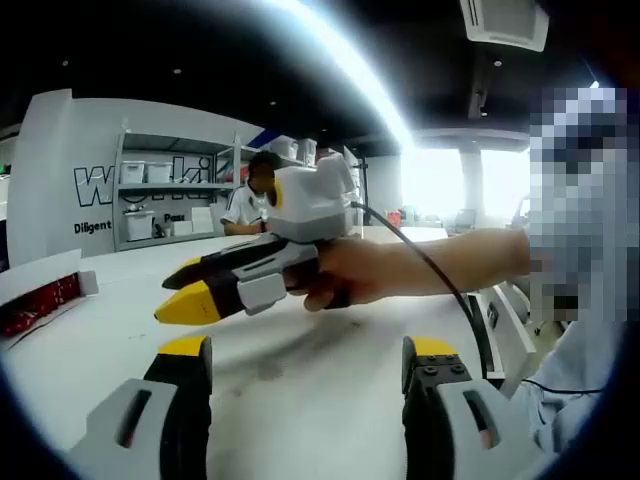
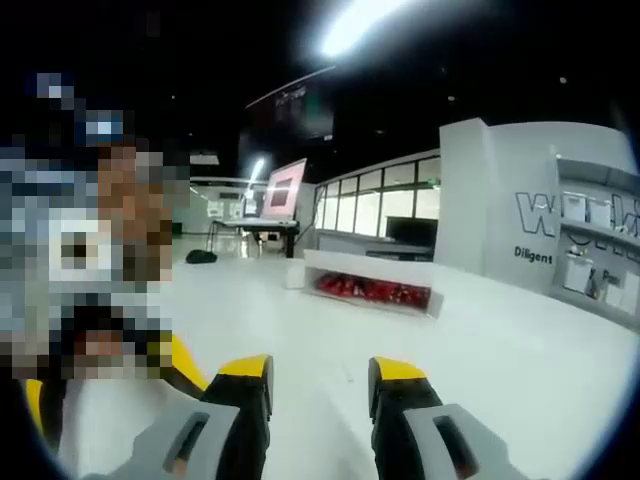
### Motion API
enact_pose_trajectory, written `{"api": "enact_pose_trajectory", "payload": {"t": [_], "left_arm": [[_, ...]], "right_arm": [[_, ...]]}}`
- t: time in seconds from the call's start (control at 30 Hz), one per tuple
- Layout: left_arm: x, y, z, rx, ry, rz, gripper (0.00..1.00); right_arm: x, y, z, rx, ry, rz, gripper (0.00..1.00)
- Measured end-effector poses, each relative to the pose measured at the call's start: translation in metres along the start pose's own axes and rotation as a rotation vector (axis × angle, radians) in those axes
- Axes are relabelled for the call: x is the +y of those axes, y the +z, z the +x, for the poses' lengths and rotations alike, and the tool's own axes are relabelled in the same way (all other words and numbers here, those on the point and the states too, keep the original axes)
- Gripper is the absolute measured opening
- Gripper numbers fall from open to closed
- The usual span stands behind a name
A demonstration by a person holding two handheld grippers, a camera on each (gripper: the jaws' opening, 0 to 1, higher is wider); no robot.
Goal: Tear open the coffee pouch, take out the coffee, and pour the coffee from the pouch into the cup
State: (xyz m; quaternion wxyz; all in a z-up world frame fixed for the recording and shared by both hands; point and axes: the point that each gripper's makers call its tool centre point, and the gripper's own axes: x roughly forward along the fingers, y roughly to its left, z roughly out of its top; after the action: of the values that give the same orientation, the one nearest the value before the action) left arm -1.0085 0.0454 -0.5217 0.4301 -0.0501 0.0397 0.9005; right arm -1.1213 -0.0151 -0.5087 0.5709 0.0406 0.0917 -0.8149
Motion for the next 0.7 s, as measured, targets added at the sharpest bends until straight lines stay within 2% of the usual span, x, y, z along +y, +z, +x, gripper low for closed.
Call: {"api": "enact_pose_trajectory", "payload": {"t": [0.7], "left_arm": [[-0.0001, 0.0003, 0.0000, 0.000, 0.000, 0.001, 0.79]], "right_arm": [[0.0037, -0.0028, 0.0050, 0.008, 0.002, 0.001, 0.38]]}}
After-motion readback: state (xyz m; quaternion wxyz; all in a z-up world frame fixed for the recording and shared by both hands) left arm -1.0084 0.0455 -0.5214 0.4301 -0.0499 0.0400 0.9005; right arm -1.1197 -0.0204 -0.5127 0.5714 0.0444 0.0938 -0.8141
